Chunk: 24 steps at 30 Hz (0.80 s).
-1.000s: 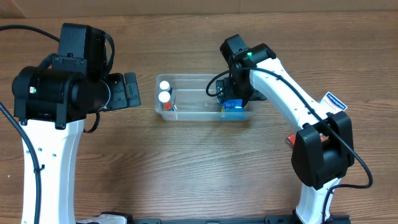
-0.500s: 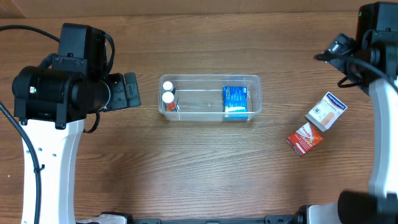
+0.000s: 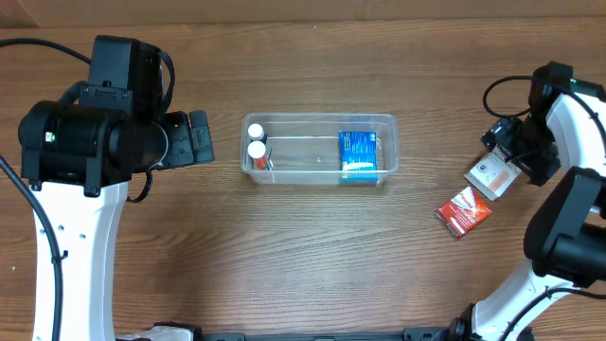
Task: Pack container
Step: 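Move the right gripper to the white Hansaplast box and grasp it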
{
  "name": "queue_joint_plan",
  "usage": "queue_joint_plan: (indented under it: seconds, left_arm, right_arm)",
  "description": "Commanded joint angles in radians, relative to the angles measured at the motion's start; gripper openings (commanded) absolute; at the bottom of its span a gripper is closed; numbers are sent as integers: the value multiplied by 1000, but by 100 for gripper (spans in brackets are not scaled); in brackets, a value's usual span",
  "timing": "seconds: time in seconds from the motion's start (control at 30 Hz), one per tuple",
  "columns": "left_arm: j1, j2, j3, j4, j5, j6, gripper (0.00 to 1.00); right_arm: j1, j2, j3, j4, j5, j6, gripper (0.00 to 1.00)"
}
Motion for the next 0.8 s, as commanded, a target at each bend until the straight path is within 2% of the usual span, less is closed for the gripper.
queue_joint_plan:
  seconds: [0.0,0.27,0.57,0.77]
  left_arm:
    - [4,1,10,1,-5,-15,100]
    - [4,1,10,1,-5,-15,100]
    - [4,1,10,2,-5,-15,100]
    - [4,1,10,1,-5,-15,100]
  right_arm:
    - [0,27,-3,11,-23,-30,100]
    - [0,29,-8,26,-23,-45,100]
    - [0,29,-154,148,-23,-45,100]
    - [0,29,-171,168,-47,-45,98]
